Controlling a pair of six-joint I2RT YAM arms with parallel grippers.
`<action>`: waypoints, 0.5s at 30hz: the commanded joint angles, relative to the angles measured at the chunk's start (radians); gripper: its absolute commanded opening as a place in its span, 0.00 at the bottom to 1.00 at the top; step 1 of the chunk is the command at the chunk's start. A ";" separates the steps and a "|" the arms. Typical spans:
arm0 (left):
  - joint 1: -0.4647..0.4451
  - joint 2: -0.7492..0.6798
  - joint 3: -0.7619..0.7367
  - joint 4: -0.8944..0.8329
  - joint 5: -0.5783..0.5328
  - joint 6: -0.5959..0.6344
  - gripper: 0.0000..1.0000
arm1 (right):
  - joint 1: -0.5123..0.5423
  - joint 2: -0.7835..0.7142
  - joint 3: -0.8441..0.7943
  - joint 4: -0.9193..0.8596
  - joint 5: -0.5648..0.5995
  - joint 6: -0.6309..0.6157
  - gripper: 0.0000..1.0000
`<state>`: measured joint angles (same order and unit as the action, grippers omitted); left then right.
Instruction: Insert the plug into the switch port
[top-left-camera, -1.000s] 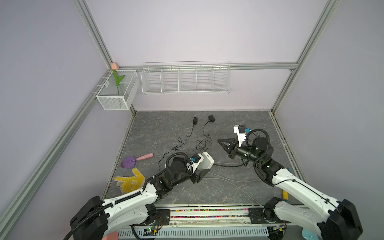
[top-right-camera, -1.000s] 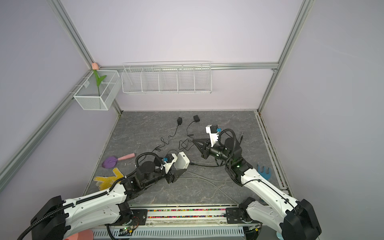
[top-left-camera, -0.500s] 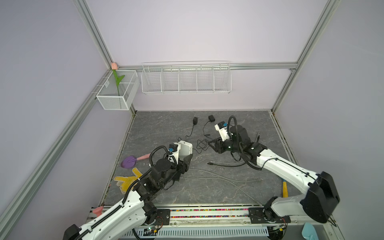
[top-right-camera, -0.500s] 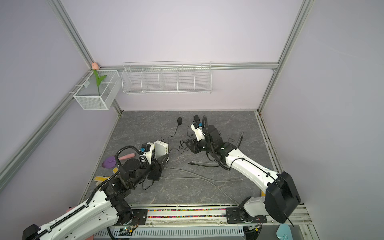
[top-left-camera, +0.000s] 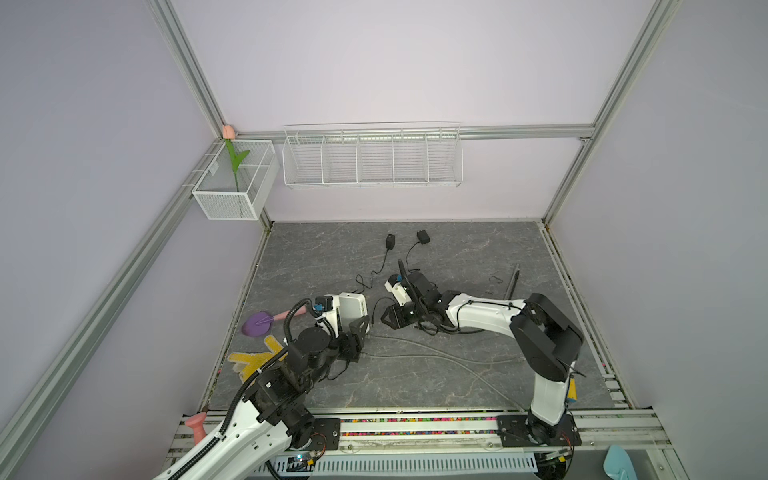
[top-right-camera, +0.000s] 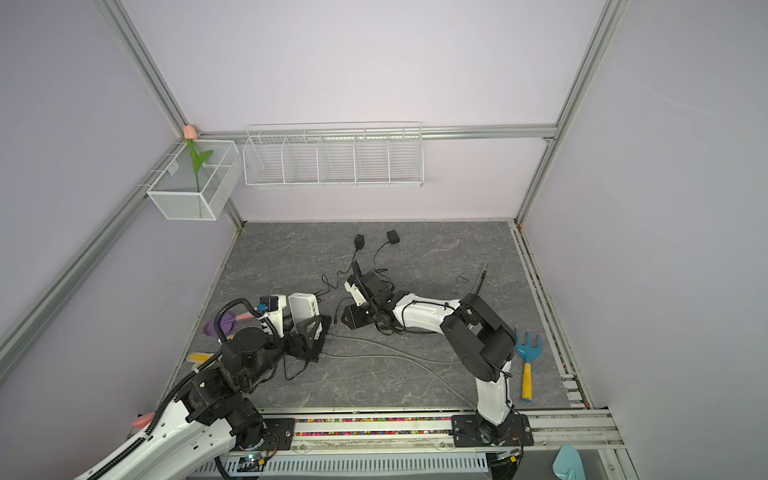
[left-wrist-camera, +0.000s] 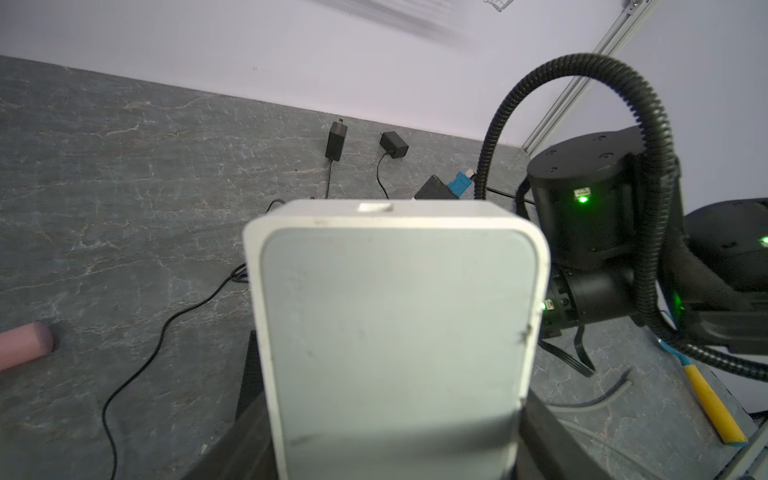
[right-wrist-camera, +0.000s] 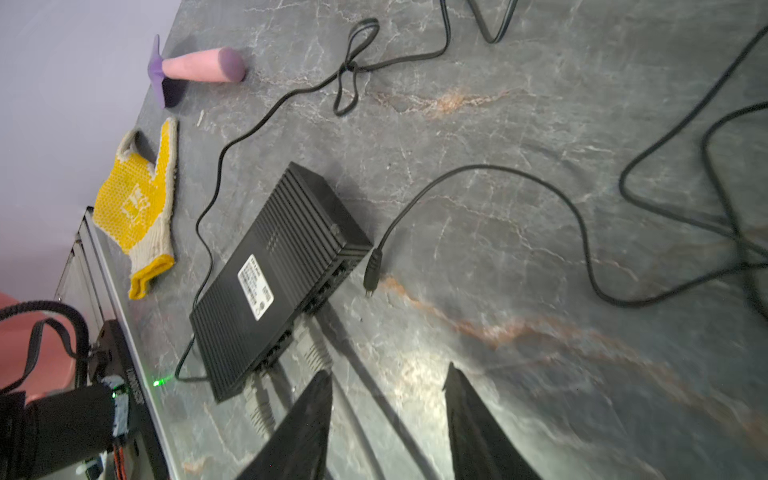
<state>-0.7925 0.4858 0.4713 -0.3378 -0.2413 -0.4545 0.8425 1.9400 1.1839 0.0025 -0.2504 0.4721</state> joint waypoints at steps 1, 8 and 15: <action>0.003 -0.050 0.000 -0.017 0.006 -0.054 0.00 | 0.008 0.042 0.020 0.116 -0.016 0.085 0.48; 0.003 -0.117 -0.013 -0.062 -0.006 -0.058 0.00 | 0.008 0.102 0.025 0.201 0.003 0.154 0.47; 0.003 -0.145 -0.011 -0.093 -0.012 -0.061 0.00 | 0.041 0.136 0.097 0.105 0.084 0.131 0.45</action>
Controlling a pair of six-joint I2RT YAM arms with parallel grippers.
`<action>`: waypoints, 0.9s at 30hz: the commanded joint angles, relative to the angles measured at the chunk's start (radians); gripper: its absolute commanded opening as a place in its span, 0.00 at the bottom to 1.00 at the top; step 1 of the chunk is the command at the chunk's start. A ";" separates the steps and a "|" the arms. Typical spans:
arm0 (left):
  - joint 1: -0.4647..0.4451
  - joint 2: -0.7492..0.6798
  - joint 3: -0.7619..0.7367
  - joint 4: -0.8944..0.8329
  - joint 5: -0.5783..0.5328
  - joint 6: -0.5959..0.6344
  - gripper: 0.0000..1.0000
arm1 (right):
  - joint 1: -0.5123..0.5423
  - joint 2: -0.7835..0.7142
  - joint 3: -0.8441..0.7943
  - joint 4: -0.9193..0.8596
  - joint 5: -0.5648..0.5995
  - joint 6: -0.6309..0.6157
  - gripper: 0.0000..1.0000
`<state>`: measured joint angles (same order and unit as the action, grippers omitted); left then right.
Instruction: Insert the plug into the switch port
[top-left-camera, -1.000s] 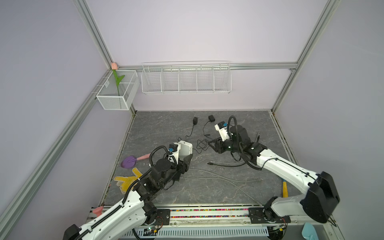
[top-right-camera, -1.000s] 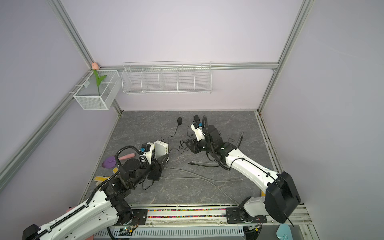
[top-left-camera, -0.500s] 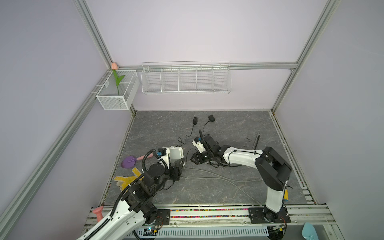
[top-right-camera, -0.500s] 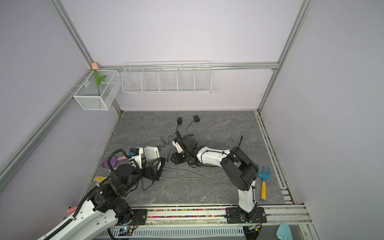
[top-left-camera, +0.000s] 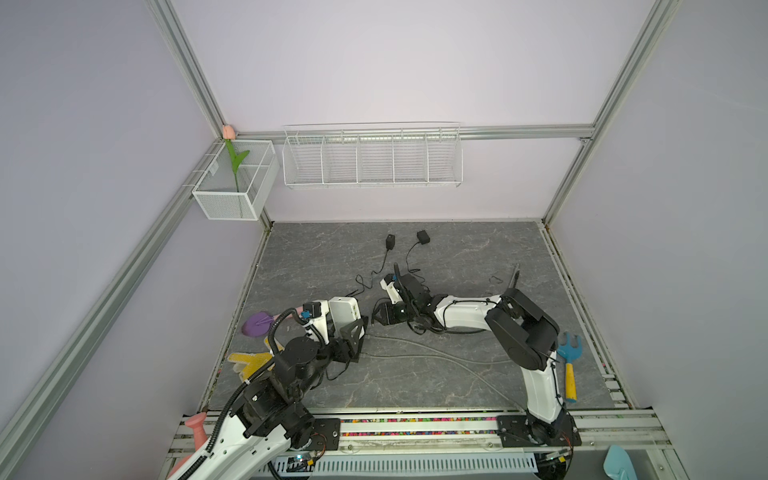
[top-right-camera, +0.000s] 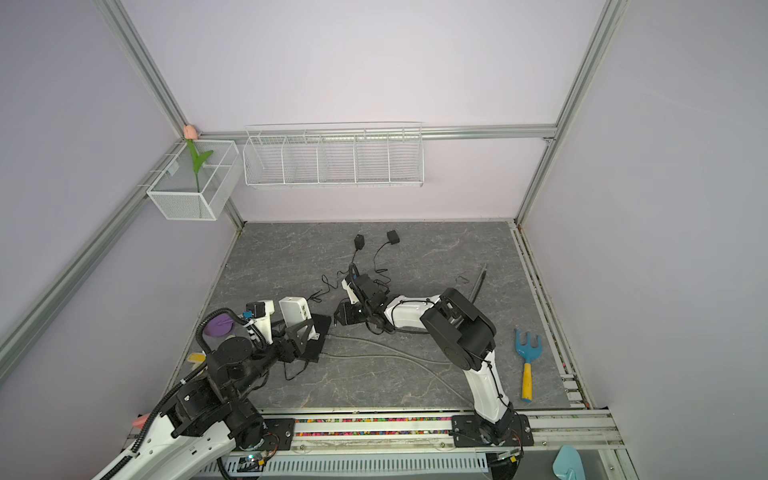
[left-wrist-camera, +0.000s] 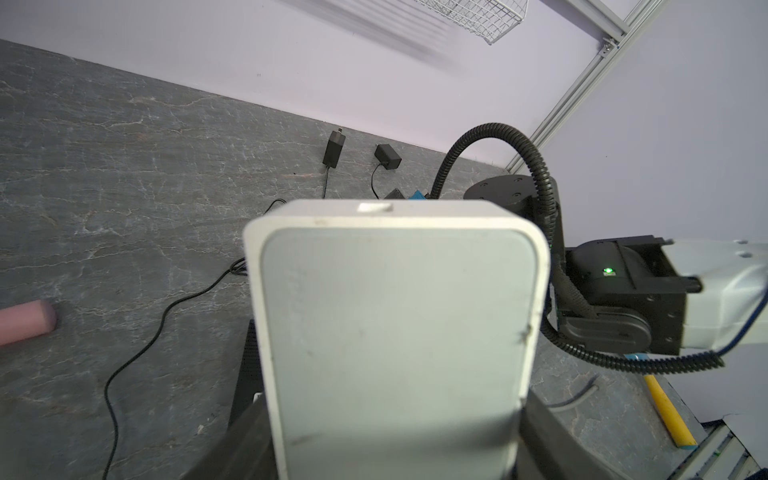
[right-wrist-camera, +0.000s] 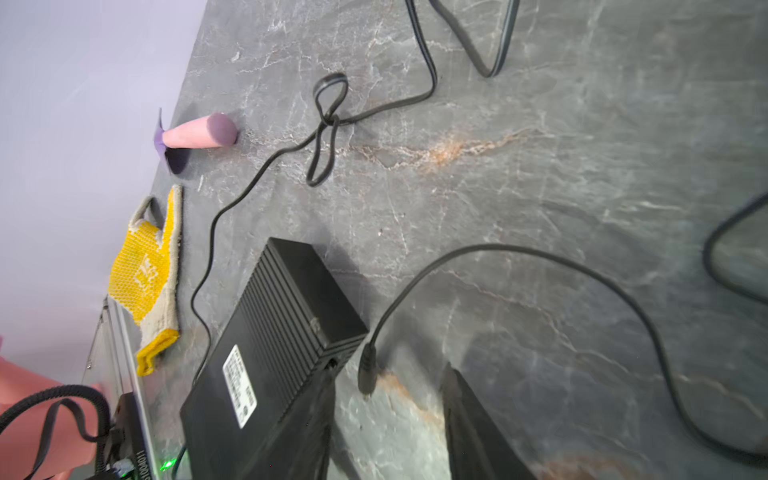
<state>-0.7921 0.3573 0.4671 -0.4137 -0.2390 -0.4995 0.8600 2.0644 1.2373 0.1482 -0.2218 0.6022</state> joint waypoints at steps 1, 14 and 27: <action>0.002 -0.016 -0.007 -0.021 -0.015 -0.014 0.00 | 0.033 0.017 0.062 -0.075 0.079 -0.013 0.45; 0.002 -0.017 0.013 -0.068 -0.029 -0.016 0.00 | 0.083 0.074 0.195 -0.297 0.292 -0.048 0.37; 0.002 -0.029 0.021 -0.096 -0.042 -0.016 0.00 | 0.091 0.139 0.307 -0.418 0.325 -0.042 0.33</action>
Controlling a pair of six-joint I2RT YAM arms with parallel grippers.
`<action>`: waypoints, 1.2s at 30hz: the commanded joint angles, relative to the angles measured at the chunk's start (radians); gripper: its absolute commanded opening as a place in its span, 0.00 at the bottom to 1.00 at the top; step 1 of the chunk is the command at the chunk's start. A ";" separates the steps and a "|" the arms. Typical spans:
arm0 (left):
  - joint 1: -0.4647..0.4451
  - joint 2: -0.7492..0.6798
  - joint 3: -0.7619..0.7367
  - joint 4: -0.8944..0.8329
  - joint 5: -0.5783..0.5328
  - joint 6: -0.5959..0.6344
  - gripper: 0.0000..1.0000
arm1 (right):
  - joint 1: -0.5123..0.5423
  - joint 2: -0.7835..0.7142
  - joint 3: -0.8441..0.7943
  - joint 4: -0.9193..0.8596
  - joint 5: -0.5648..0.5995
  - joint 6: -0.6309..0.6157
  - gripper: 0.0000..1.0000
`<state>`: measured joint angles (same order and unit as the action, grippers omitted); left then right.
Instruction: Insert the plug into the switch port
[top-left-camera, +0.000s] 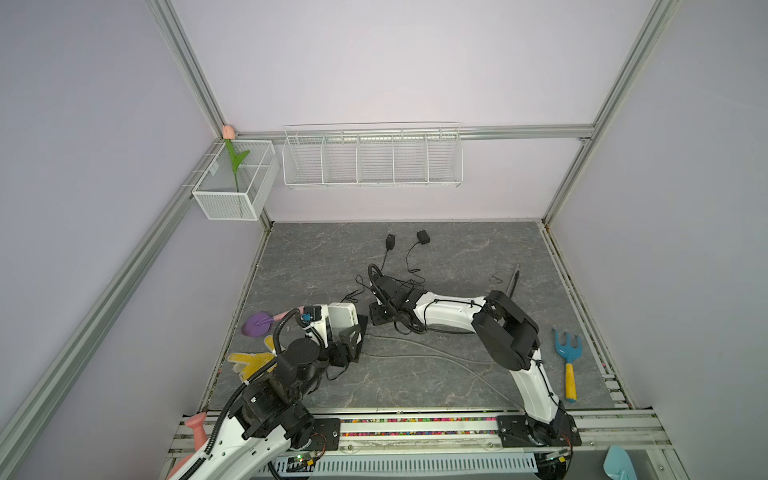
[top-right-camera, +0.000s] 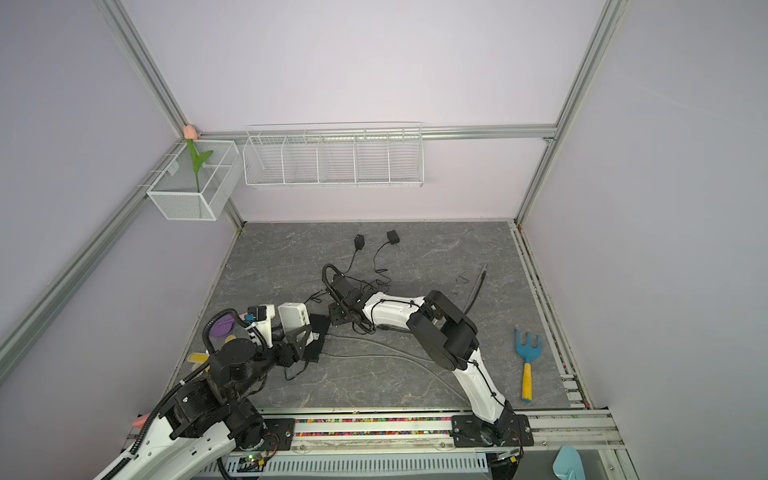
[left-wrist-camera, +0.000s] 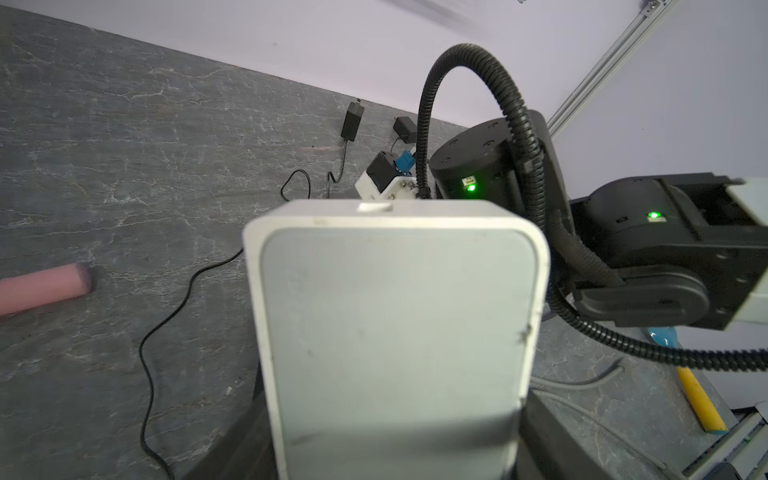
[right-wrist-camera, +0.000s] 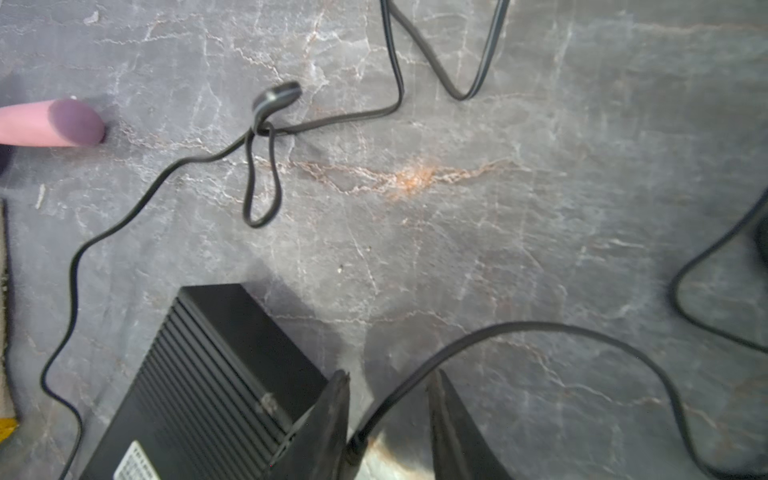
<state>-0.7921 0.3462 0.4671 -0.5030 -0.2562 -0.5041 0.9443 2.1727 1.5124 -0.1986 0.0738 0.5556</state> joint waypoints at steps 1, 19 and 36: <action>0.002 -0.018 0.024 -0.010 -0.026 -0.011 0.00 | 0.011 0.038 0.043 -0.103 0.036 -0.002 0.32; 0.002 0.003 0.064 -0.040 -0.019 -0.007 0.00 | 0.034 -0.016 -0.041 -0.296 0.072 -0.088 0.30; 0.002 0.016 0.076 -0.050 -0.024 0.001 0.00 | 0.098 -0.006 -0.073 -0.373 0.136 -0.089 0.31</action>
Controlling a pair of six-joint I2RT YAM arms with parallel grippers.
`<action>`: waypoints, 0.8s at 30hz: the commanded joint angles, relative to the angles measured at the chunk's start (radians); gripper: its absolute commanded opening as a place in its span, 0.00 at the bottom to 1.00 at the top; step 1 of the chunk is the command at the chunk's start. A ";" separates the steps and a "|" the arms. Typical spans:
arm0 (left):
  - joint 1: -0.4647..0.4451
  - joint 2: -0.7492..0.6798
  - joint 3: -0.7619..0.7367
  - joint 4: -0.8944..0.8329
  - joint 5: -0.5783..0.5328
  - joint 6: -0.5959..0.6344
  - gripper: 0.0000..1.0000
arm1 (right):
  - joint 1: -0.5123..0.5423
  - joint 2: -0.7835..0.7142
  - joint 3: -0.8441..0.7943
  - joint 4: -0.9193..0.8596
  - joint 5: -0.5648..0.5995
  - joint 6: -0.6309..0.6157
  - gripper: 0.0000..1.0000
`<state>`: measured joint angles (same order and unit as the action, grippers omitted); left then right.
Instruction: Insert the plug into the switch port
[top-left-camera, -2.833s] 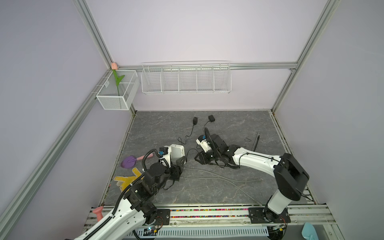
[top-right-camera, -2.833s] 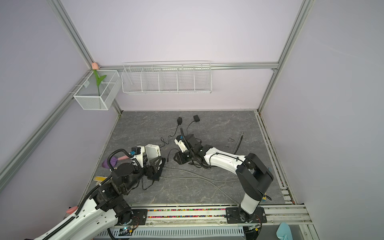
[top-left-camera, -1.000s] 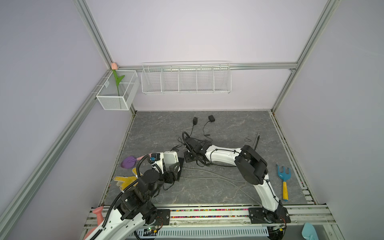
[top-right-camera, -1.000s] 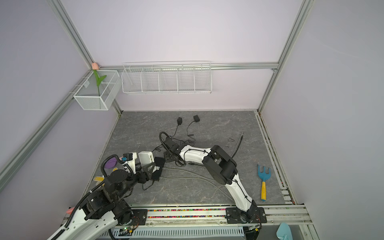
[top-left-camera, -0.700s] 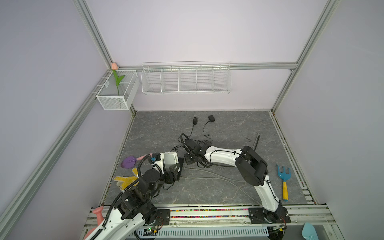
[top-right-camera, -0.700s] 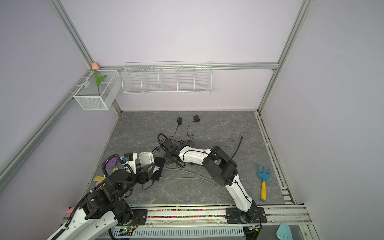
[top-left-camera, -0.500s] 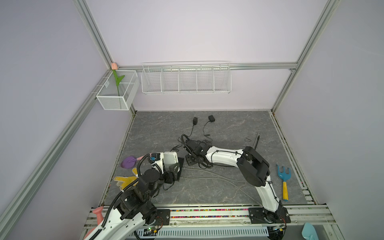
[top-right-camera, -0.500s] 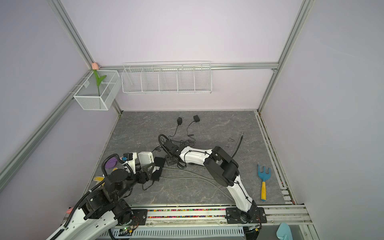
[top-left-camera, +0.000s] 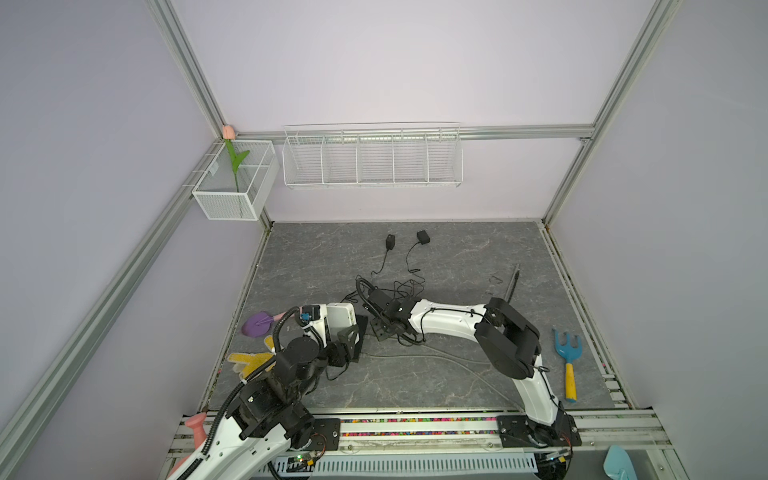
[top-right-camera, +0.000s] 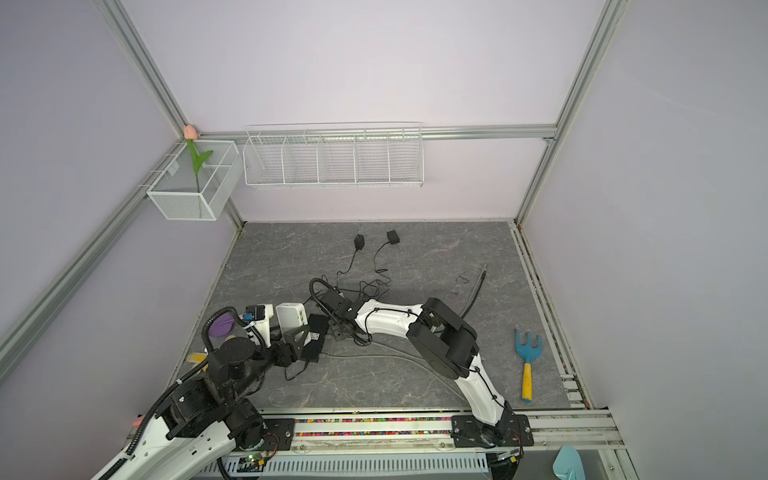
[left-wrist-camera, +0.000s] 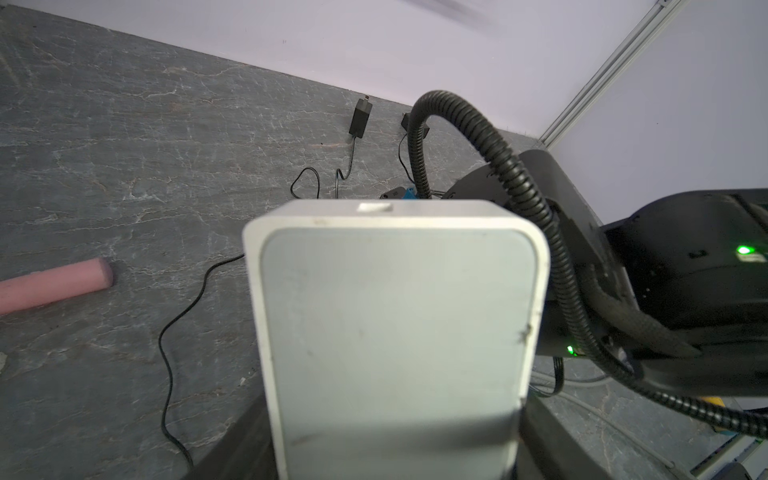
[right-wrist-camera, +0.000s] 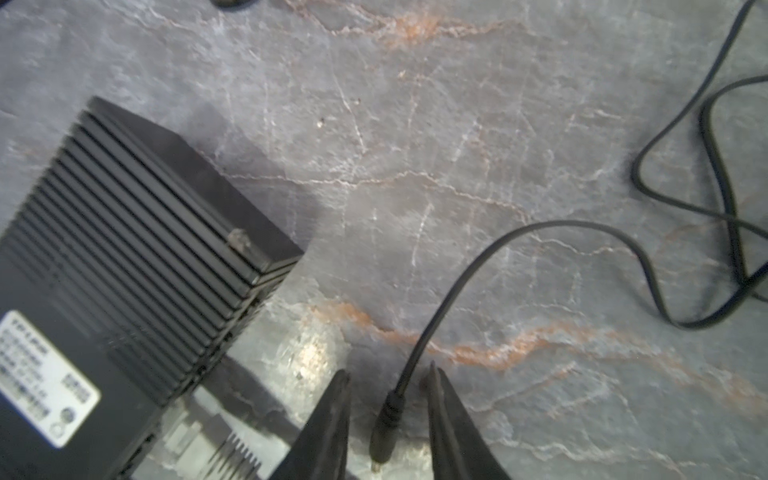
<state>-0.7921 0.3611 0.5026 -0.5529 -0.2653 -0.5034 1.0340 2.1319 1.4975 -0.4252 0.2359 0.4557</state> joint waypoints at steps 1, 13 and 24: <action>0.002 0.002 0.040 0.001 -0.015 0.000 0.00 | 0.008 0.034 -0.060 -0.146 -0.026 0.011 0.29; 0.002 0.016 0.031 0.021 0.019 0.027 0.00 | -0.037 0.003 -0.107 -0.076 -0.098 -0.015 0.06; 0.002 0.076 -0.066 0.285 0.227 0.063 0.00 | -0.246 -0.363 -0.365 0.301 -0.442 -0.041 0.06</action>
<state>-0.7918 0.4126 0.4625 -0.3981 -0.1268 -0.4622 0.8070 1.8729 1.1717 -0.2634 -0.0719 0.4294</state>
